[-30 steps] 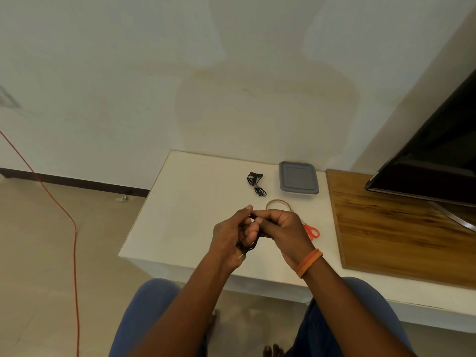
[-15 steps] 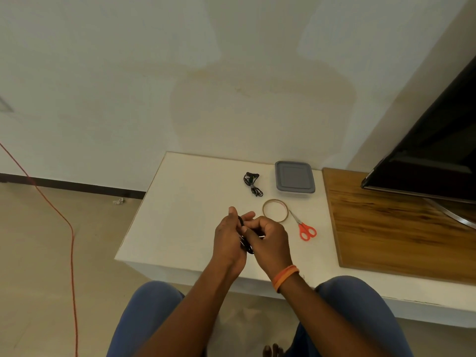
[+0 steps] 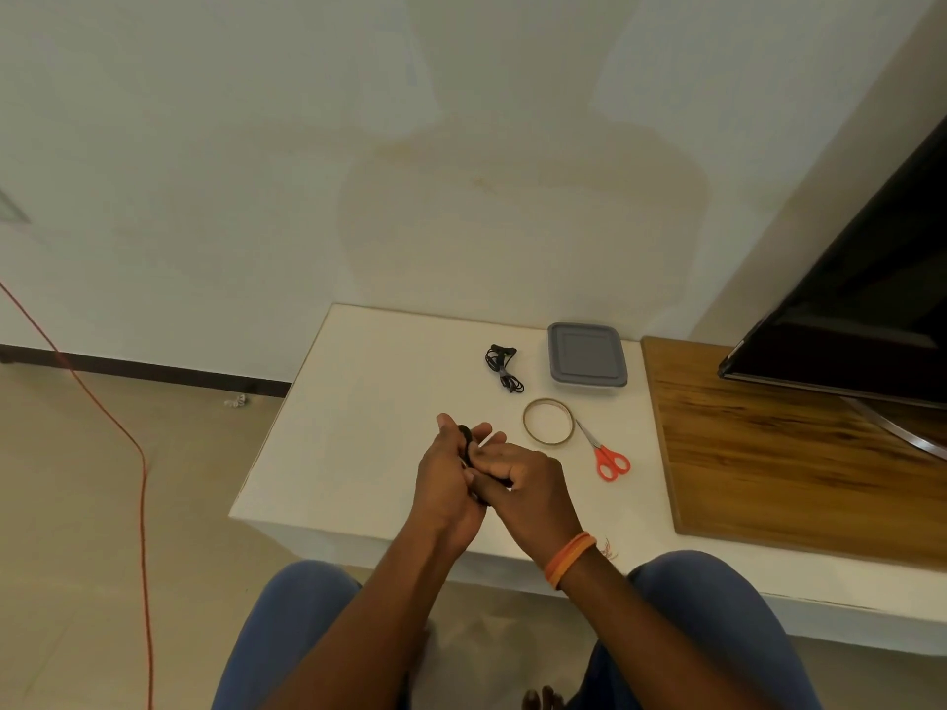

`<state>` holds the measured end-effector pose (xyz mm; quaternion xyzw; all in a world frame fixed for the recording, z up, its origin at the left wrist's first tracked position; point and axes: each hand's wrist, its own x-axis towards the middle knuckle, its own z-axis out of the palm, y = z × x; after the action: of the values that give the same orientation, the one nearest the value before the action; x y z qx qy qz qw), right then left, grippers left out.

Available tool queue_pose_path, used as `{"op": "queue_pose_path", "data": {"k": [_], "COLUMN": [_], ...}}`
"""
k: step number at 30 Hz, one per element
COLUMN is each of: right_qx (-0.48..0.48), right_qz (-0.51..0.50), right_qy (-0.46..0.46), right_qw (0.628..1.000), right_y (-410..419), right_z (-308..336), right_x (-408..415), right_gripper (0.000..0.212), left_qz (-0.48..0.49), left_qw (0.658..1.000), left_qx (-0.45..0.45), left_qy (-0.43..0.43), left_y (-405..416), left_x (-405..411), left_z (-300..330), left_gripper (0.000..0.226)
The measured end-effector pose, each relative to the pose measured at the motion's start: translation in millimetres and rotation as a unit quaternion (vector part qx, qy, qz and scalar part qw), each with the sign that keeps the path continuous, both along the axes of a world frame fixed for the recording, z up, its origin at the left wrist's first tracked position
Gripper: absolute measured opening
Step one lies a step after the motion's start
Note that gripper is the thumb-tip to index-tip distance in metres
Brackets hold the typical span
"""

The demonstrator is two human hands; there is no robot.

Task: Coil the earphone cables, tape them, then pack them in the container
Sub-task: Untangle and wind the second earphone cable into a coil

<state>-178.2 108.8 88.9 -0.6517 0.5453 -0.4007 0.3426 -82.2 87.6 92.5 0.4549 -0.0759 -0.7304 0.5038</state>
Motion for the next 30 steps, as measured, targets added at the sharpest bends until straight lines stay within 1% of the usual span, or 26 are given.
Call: {"op": "queue_pose_path", "data": {"k": [2, 5, 8, 9, 13, 15, 18, 21, 23, 25, 28, 30], "right_qx": [-0.041, -0.086, -0.088, -0.084, -0.074, -0.067, -0.063, -0.078, -0.086, -0.090, -0.077, -0.077], "right_qz": [0.003, -0.026, -0.052, -0.051, -0.009, -0.002, -0.039, -0.094, -0.121, -0.124, -0.102, -0.113], "right_qy": [0.040, 0.118, 0.155, 0.152, 0.094, 0.103, 0.113, 0.125, 0.117, 0.093, 0.005, -0.027], "right_qw": [0.998, 0.989, 0.983, 0.983, 0.993, 0.992, 0.991, 0.985, 0.982, 0.984, 0.992, 0.990], "right_y": [1.0, 2.4, 3.5, 3.8, 2.6, 1.8, -0.2, -5.8, -8.0, -4.4, 1.0, 0.6], "right_z": [-0.9, -5.0, -10.4, -10.3, -3.1, -2.6, -5.0, -5.6, -6.8, -8.0, -7.4, -5.9], "right_x": [2.4, 8.9, 15.2, 15.9, 9.9, 9.5, 12.0, 9.9, 8.7, 10.8, 15.2, 15.8], "right_gripper": [0.017, 0.019, 0.021, 0.021, 0.017, 0.018, 0.020, 0.024, 0.025, 0.022, 0.010, 0.011], "left_qz": [-0.014, -0.019, -0.023, -0.020, -0.020, -0.031, -0.042, -0.049, -0.048, -0.037, -0.028, -0.024], "left_qw": [1.000, 0.999, 0.997, 0.997, 0.996, 0.996, 0.996, 0.997, 0.998, 0.999, 0.999, 0.998], "left_qx": [-0.004, -0.013, -0.004, -0.003, -0.022, -0.024, -0.019, -0.024, -0.023, -0.007, -0.002, 0.006], "left_qy": [0.000, -0.038, -0.071, -0.077, -0.085, -0.083, -0.074, -0.046, -0.026, -0.009, 0.030, 0.053], "left_y": [-1.2, -3.2, -2.0, -2.4, -2.8, -2.5, -2.3, -4.4, -5.0, -4.6, -5.9, -6.6], "left_x": [1.7, -1.9, -5.4, -4.9, 0.1, 0.9, -1.6, -4.5, -6.6, -4.8, 2.0, 5.8], "left_z": [0.5, -2.3, -5.5, -6.1, -6.5, -6.8, -2.7, 0.4, 0.9, 4.2, 7.5, 7.0], "left_gripper": [0.046, 0.046, 0.045, 0.044, 0.040, 0.040, 0.040, 0.037, 0.037, 0.037, 0.037, 0.037]}}
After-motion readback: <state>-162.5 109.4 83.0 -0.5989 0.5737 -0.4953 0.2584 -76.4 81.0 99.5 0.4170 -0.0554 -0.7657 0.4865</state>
